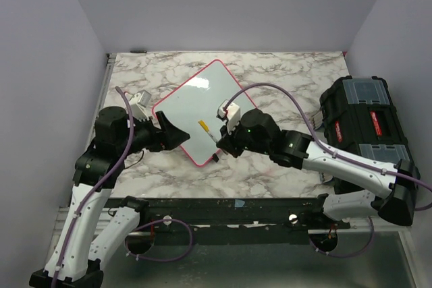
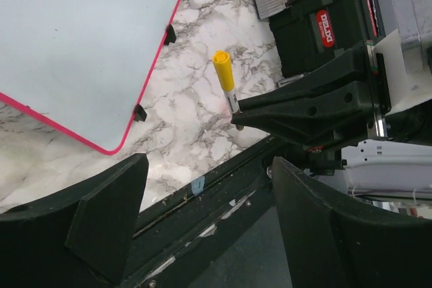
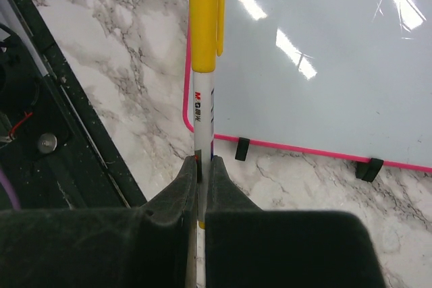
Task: Write a sentence on the whiteboard
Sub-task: Open the whiteboard marker at the center of the board.
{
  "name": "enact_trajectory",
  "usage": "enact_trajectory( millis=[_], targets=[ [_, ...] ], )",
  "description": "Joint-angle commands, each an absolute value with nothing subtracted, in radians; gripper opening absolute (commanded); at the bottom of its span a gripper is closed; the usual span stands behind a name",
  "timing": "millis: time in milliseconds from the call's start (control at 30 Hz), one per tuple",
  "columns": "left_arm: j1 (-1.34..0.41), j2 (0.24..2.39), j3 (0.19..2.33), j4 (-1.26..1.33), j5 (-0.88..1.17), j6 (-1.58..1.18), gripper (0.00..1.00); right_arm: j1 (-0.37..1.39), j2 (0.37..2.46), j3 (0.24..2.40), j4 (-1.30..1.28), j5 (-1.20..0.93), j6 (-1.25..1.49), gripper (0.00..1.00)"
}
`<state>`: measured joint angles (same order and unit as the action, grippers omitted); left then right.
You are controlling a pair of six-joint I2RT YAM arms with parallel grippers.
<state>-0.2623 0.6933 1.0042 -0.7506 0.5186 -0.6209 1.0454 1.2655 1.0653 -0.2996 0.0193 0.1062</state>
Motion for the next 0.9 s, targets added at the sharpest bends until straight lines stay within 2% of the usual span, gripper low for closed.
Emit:
enact_trajectory(
  millis=[0,300,867],
  targets=[
    [-0.267,0.723,1.020,-0.722,0.600,-0.655,0.75,1.082,1.270,1.107,-0.296,0.063,0.051,0.01],
    [-0.276,0.812,1.047,-0.688,0.673,-0.661,0.70,1.191,1.308,1.137,-0.298,0.146,-0.039,0.01],
    [-0.284,0.814,0.939,-0.609,0.741,-0.703,0.43,1.252,1.310,1.120,-0.248,0.211,-0.075,0.01]
  ],
)
